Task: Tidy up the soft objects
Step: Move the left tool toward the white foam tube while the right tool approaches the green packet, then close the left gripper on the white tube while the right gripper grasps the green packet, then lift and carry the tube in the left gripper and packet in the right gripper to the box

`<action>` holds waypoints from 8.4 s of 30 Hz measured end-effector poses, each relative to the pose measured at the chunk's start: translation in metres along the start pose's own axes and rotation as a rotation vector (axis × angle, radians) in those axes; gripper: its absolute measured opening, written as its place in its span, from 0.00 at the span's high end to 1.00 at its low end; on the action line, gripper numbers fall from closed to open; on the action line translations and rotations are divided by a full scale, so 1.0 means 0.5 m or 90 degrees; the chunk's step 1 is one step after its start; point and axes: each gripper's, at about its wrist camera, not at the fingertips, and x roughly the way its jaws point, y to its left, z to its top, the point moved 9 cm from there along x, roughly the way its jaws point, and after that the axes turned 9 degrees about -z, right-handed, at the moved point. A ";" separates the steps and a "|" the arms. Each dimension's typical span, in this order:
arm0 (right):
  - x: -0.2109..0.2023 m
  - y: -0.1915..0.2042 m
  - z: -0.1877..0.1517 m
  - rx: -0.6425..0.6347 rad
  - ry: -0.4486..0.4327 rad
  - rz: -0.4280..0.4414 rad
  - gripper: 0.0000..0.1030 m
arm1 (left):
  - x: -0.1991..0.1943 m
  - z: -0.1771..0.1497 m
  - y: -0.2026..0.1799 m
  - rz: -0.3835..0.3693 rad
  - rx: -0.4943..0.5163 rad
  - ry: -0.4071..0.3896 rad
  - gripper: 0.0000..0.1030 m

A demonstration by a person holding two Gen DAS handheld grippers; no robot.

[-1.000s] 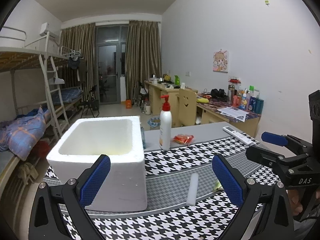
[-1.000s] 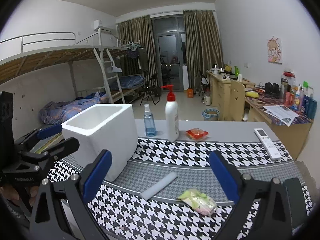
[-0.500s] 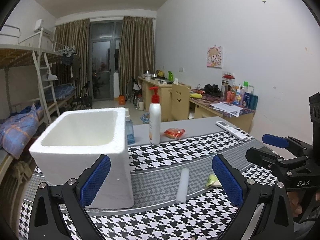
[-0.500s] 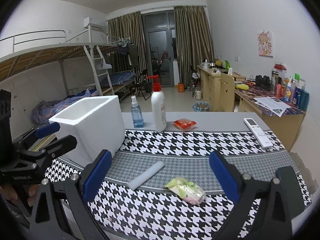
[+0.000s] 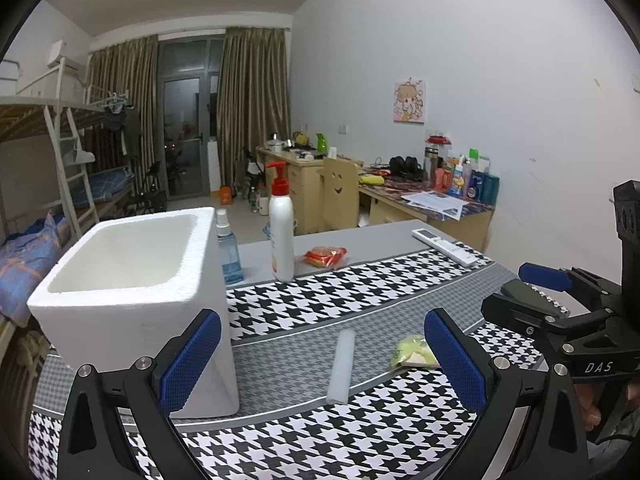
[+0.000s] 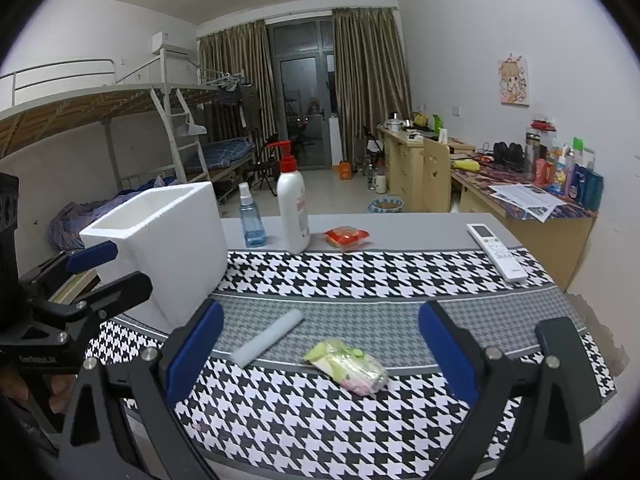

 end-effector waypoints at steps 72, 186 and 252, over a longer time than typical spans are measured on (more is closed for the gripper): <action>0.126 -0.077 -0.099 0.002 0.122 -0.026 0.03 | 0.215 -0.135 -0.009 -0.031 -0.018 0.200 0.03; 0.109 -0.001 -0.080 -0.074 0.143 -0.022 0.59 | 0.126 -0.100 0.010 -0.035 -0.016 0.136 0.81; 0.020 0.088 0.113 -0.030 0.000 0.068 0.59 | -0.001 0.085 0.074 0.061 0.028 -0.023 0.81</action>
